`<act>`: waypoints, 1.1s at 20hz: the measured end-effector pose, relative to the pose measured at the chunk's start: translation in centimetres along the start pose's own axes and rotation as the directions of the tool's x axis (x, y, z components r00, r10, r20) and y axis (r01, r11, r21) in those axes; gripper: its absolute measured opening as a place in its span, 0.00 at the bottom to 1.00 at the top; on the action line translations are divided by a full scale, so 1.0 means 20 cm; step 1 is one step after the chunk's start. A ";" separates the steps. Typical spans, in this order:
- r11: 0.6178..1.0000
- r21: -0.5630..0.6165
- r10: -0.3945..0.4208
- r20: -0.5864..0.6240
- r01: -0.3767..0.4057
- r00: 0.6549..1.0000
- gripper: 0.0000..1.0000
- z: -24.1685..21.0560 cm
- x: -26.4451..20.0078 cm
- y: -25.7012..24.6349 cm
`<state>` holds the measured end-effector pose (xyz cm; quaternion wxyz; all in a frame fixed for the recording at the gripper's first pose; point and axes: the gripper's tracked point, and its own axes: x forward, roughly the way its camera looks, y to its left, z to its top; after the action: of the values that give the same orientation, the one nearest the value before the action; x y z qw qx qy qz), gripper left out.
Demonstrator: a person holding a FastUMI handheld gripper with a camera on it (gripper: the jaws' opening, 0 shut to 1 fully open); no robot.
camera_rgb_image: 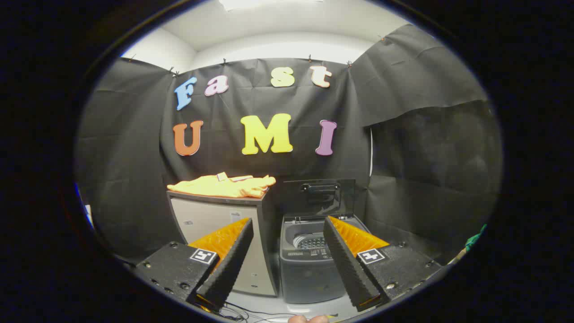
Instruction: Put the clothes into the washing machine and then close the washing machine lid.
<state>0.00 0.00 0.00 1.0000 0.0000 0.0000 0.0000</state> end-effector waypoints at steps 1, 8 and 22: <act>1.000 0.003 0.000 0.000 0.000 1.000 0.99 0.00 0.00 0.01; 1.000 -0.006 -0.008 -0.013 0.008 1.000 0.99 -0.03 0.01 0.00; 1.000 -0.021 -0.021 -0.012 0.020 1.000 0.99 -0.01 0.02 -0.01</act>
<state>0.36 -0.25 -0.25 0.9999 -0.0102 0.0061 -0.0103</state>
